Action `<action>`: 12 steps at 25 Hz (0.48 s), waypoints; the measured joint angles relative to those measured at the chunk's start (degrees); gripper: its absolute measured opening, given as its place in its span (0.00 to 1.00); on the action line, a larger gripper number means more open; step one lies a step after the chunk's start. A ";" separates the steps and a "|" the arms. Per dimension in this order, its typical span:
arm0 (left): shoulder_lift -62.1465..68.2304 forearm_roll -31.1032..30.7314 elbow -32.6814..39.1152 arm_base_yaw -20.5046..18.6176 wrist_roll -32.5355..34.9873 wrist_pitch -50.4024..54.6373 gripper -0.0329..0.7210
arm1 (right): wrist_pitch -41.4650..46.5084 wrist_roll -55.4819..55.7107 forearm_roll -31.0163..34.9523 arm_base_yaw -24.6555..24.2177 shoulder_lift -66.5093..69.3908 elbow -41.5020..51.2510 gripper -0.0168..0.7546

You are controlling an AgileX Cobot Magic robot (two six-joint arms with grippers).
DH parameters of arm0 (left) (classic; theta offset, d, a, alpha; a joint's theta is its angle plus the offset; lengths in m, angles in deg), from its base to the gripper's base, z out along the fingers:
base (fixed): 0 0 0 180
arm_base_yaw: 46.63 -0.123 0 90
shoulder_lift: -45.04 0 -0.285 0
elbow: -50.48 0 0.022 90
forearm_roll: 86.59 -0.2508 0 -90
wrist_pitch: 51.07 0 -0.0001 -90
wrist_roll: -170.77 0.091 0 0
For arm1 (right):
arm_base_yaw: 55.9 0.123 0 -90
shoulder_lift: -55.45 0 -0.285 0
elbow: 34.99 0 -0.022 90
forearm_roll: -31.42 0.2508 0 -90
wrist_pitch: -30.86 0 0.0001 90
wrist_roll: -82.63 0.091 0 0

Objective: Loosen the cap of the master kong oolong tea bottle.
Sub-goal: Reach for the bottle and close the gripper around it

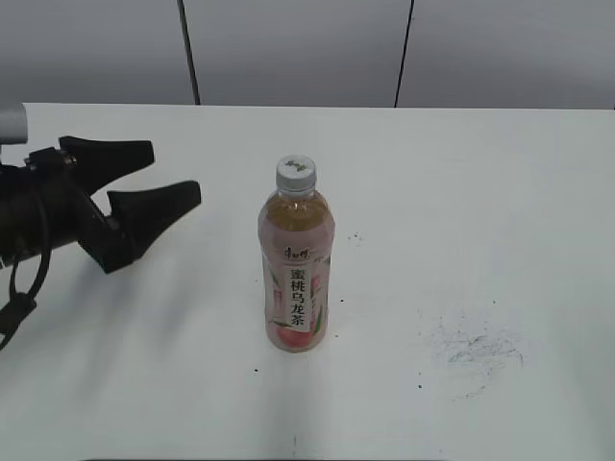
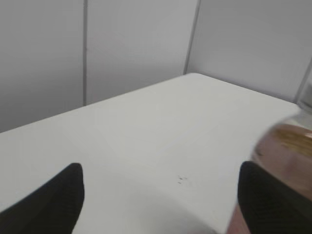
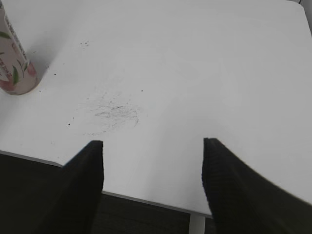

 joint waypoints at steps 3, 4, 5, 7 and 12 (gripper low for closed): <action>0.00 -7.23 0.00 0.00 -1.07 -0.10 0.82 | 0.00 0.00 0.00 0.00 0.00 0.00 0.64; 0.00 -8.87 0.00 0.00 -2.06 -0.10 0.82 | 0.00 0.00 0.00 0.00 0.00 0.00 0.64; 0.00 -10.09 0.00 0.14 -2.84 -0.10 0.82 | 0.00 0.00 0.00 0.00 0.00 0.00 0.64; 0.00 -11.44 0.00 0.70 -3.99 -0.10 0.82 | 0.00 0.00 0.00 0.00 0.00 0.00 0.64; 0.00 -10.75 0.00 5.79 -4.61 -0.10 0.82 | 0.00 0.00 0.00 0.00 0.00 0.00 0.64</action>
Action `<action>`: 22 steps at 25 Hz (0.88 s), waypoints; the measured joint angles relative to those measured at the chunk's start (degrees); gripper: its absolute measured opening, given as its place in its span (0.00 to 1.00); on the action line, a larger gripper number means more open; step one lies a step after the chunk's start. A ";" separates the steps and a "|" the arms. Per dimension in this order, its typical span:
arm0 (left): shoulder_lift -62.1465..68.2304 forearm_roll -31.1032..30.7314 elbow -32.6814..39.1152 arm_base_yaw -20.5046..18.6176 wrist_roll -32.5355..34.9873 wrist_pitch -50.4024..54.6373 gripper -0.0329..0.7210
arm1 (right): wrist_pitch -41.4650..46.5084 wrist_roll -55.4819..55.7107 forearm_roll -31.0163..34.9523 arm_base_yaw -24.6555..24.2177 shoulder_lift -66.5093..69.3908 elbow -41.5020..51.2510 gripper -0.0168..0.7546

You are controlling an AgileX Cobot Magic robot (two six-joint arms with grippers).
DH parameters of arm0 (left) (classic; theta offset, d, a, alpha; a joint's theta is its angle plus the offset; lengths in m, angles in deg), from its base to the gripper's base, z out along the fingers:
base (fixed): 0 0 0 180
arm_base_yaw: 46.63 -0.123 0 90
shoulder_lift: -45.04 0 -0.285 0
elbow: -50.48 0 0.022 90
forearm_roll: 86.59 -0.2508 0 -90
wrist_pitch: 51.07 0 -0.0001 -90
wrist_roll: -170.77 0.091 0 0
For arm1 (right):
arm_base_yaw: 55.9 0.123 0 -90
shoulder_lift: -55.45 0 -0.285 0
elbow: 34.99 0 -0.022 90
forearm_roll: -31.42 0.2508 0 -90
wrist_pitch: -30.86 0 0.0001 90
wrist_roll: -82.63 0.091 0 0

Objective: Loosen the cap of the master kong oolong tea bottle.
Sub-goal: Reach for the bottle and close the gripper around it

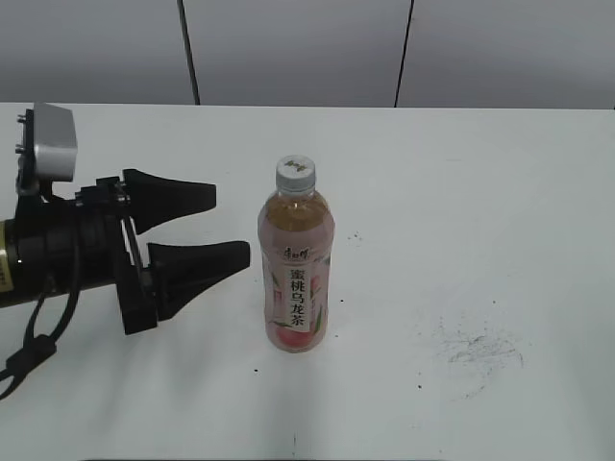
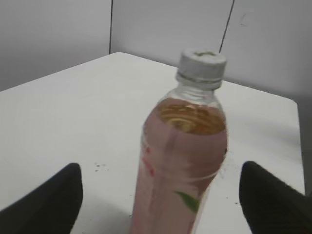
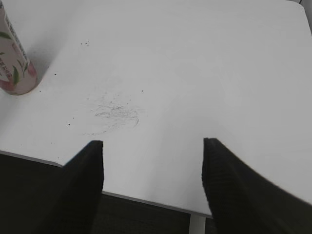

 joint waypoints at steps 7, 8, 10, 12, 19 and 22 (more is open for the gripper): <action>0.00 6.50 -0.62 6.44 -0.01 0.00 0.82 | 0.00 0.00 0.02 0.00 0.00 0.00 0.64; 0.00 6.74 -1.22 7.15 -0.01 0.00 0.82 | 0.00 0.00 0.02 0.00 0.00 0.00 0.64; 0.00 6.97 -2.63 8.54 0.05 0.00 0.82 | 0.00 0.00 0.02 0.00 0.00 0.00 0.64; 0.00 7.10 -4.42 10.14 0.05 0.87 0.82 | 0.00 0.00 0.02 0.00 0.00 0.00 0.64; 2.67 9.33 -7.75 13.29 0.10 2.40 0.82 | 0.00 0.00 0.02 0.00 0.00 0.00 0.64; 5.56 9.70 -8.81 13.37 0.10 2.52 0.82 | 0.00 0.00 0.02 0.00 0.00 0.00 0.64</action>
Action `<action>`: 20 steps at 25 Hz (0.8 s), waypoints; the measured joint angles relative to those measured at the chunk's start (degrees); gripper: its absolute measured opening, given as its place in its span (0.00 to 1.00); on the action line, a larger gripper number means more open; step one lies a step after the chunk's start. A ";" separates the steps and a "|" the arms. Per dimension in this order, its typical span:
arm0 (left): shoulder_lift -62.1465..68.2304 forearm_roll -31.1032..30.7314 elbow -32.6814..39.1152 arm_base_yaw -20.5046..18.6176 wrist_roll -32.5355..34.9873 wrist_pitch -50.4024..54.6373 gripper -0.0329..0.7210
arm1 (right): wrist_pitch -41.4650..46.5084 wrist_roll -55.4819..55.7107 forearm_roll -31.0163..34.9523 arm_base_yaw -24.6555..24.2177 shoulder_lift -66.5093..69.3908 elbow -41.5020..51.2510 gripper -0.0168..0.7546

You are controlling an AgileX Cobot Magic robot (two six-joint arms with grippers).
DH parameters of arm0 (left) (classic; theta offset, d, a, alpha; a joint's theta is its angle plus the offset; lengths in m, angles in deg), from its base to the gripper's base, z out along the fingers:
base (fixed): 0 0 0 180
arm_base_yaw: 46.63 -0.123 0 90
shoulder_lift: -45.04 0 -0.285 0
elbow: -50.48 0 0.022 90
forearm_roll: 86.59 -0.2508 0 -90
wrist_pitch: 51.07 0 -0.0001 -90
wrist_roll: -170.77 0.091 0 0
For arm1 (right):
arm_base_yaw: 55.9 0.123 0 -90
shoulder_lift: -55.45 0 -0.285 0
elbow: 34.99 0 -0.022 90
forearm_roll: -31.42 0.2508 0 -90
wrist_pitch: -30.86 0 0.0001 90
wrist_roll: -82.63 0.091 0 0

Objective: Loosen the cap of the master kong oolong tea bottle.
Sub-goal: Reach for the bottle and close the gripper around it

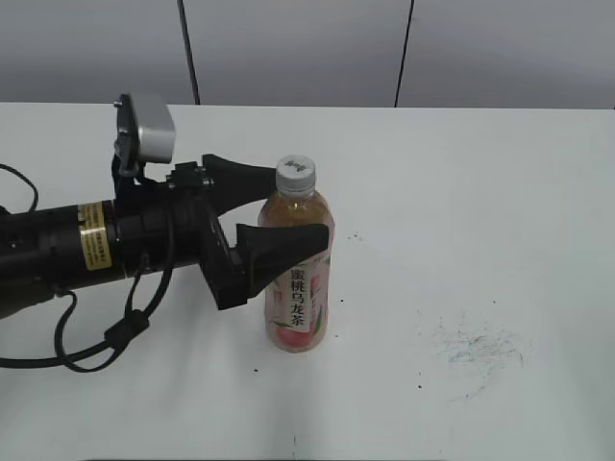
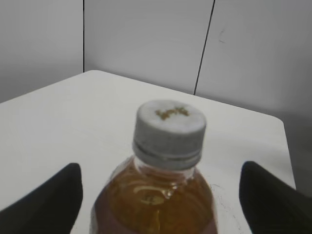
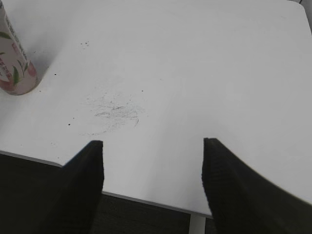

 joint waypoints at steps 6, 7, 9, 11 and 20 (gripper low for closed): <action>5.40 -0.44 -3.11 0.12 0.10 -1.90 0.82 | 0.00 0.00 0.00 0.00 0.00 0.00 0.64; 6.07 -0.49 -3.58 0.12 0.10 -2.02 0.82 | 0.00 0.00 0.00 0.00 0.00 0.00 0.64; 7.53 -0.72 -4.19 0.12 0.10 -2.19 0.82 | 0.00 0.00 0.00 0.00 0.00 0.00 0.64; 8.56 -1.46 -4.72 0.12 0.10 -2.31 0.82 | 0.00 0.00 0.00 0.00 0.00 0.00 0.64; 8.99 -3.19 -4.96 0.18 0.28 -2.70 0.64 | 0.00 0.00 0.00 0.00 0.00 0.00 0.64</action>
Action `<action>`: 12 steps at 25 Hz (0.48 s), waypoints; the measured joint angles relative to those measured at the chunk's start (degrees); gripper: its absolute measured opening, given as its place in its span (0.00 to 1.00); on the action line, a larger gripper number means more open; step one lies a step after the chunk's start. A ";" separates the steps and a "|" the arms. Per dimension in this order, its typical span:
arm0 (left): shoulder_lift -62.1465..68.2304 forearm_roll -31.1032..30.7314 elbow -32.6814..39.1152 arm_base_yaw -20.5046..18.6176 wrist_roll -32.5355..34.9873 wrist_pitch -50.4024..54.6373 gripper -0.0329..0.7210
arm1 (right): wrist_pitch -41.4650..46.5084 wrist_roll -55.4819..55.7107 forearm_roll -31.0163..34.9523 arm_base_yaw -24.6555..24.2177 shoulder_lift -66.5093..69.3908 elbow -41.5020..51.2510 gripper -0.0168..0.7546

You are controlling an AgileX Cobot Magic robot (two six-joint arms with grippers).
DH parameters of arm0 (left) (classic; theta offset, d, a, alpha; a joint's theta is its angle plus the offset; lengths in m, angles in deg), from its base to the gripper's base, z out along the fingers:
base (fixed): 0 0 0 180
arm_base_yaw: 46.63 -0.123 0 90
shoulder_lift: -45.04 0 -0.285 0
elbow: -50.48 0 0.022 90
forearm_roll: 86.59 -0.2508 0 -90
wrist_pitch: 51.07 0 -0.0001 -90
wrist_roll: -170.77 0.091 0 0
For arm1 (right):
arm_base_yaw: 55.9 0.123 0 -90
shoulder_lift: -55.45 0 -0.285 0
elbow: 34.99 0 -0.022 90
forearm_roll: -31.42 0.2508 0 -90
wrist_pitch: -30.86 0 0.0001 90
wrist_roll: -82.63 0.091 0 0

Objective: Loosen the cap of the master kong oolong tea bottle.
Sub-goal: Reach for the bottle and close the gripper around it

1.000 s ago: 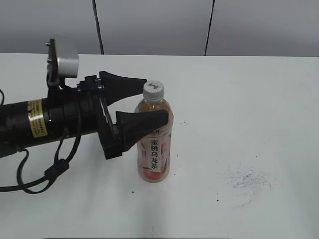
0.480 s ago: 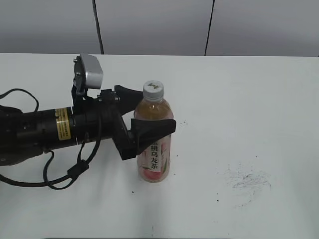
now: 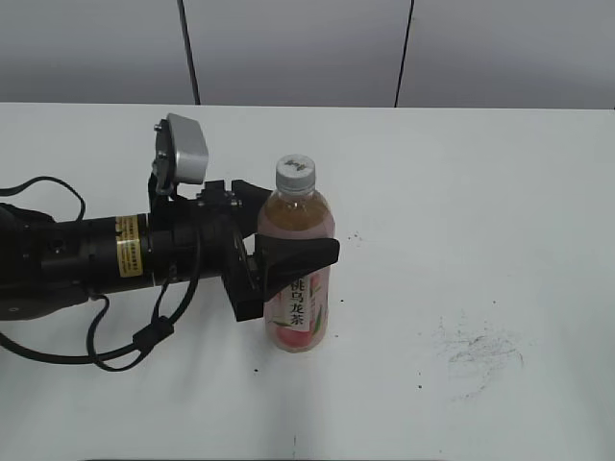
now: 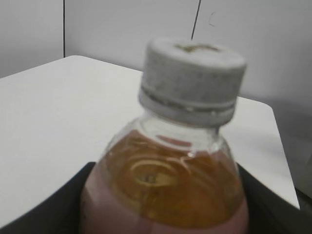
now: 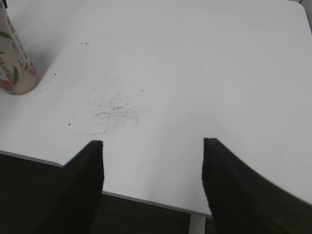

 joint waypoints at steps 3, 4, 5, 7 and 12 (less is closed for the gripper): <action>0.00 -0.05 0.00 0.00 0.02 0.00 0.64 | 0.00 0.00 0.00 0.00 0.00 0.00 0.64; 0.00 -0.05 0.00 0.00 0.02 0.00 0.64 | 0.00 0.00 0.00 0.00 0.00 0.00 0.64; 0.00 -0.05 0.00 0.00 0.02 0.00 0.64 | 0.00 0.00 0.00 0.00 0.00 0.00 0.64; 0.00 -0.05 0.00 0.00 0.02 0.00 0.64 | 0.00 0.00 0.00 0.00 0.00 0.00 0.64; 0.00 -0.05 -0.03 0.00 0.02 0.00 0.64 | 0.00 0.00 0.06 0.00 0.00 0.00 0.64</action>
